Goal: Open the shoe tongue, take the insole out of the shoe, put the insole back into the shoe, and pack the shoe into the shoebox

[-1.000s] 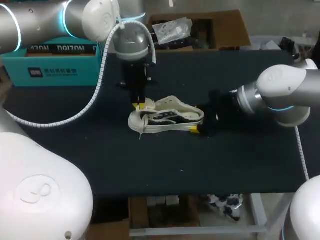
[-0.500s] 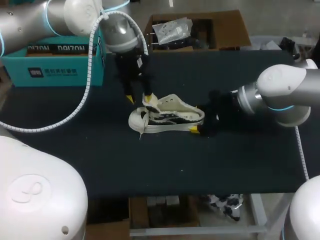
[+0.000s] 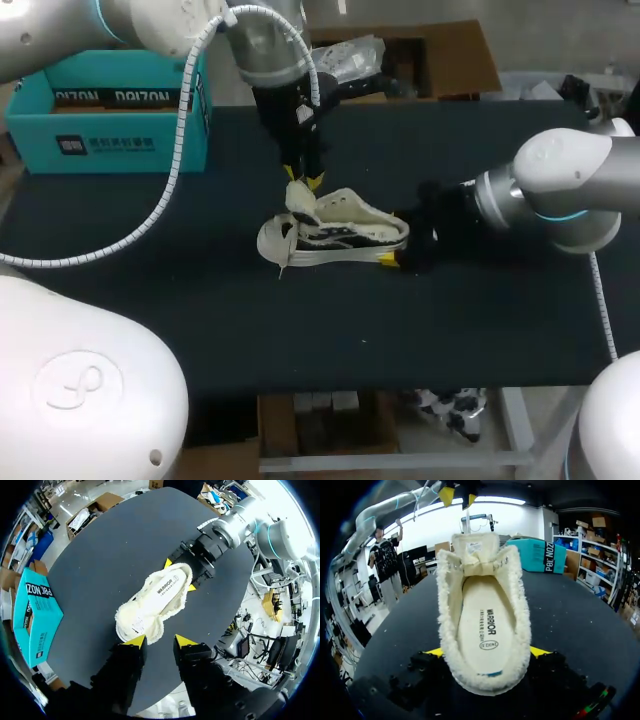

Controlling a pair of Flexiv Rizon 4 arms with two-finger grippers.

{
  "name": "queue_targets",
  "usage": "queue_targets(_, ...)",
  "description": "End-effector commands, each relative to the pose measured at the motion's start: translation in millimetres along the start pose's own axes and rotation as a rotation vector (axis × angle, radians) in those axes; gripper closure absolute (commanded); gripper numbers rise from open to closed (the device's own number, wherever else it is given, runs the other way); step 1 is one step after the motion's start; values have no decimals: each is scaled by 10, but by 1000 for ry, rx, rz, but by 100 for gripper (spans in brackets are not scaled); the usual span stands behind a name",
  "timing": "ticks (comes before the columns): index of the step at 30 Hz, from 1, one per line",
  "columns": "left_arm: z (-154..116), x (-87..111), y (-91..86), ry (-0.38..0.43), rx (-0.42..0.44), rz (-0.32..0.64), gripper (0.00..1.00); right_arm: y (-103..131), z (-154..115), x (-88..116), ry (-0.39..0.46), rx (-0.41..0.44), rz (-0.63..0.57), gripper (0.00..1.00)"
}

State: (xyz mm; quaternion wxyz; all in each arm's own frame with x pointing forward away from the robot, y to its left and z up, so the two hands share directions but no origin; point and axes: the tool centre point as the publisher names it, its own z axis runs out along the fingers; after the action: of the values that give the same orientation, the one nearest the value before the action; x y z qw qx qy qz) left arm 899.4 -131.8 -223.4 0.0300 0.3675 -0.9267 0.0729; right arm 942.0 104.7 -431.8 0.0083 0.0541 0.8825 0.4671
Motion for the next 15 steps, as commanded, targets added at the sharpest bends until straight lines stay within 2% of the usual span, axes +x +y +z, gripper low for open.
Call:
queue_targets(1,-24,-37,-88,153,-213,680,100,-66,35,-8,1,-6,-1,100)
queue_targets(10,-24,-37,-88,153,-213,680,100,-66,35,-8,1,-6,-1,100)
queue_targets(12,90,-55,-144,131,-222,681,100,-66,35,-8,1,-6,-1,100)
queue_targets(15,287,-96,-167,155,-191,670,100,-66,35,-8,1,-6,-1,100)
